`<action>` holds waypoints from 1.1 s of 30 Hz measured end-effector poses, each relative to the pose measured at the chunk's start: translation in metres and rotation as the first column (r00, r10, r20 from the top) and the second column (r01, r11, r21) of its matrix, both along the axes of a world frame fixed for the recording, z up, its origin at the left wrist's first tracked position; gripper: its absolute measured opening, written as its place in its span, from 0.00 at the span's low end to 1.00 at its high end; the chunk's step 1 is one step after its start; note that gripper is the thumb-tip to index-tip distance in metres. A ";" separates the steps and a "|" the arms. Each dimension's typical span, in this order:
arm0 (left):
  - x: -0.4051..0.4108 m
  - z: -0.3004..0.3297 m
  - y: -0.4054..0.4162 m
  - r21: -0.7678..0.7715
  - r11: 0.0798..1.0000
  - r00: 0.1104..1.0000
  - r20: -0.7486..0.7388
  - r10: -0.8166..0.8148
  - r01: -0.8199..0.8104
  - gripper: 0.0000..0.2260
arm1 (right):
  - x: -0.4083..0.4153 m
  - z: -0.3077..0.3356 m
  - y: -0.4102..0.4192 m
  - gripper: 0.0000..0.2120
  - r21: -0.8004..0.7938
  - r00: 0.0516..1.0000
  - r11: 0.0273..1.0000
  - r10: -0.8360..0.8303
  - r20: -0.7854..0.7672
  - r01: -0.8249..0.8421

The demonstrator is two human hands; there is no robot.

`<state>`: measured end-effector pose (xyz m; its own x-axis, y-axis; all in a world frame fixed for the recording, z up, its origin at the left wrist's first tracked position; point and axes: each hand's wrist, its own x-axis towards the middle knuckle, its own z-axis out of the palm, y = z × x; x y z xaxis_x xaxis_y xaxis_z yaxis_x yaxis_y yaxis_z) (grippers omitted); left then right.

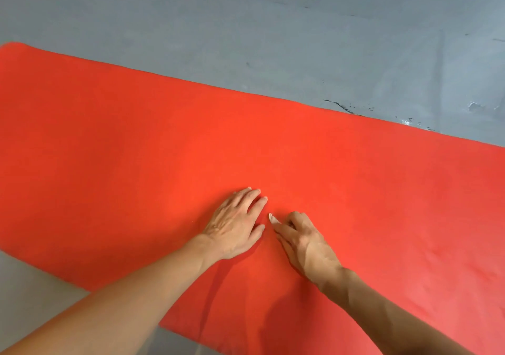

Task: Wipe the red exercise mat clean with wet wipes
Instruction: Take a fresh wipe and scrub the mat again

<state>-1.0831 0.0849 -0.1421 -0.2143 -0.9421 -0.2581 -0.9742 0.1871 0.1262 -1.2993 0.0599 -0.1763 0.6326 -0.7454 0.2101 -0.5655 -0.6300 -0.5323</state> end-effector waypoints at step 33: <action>0.147 0.381 0.065 -0.409 0.832 0.925 -0.232 0.302 -0.375 0.06 | 0.206 0.423 -0.016 0.17 0.188 0.978 0.960 0.204 0.047 -0.209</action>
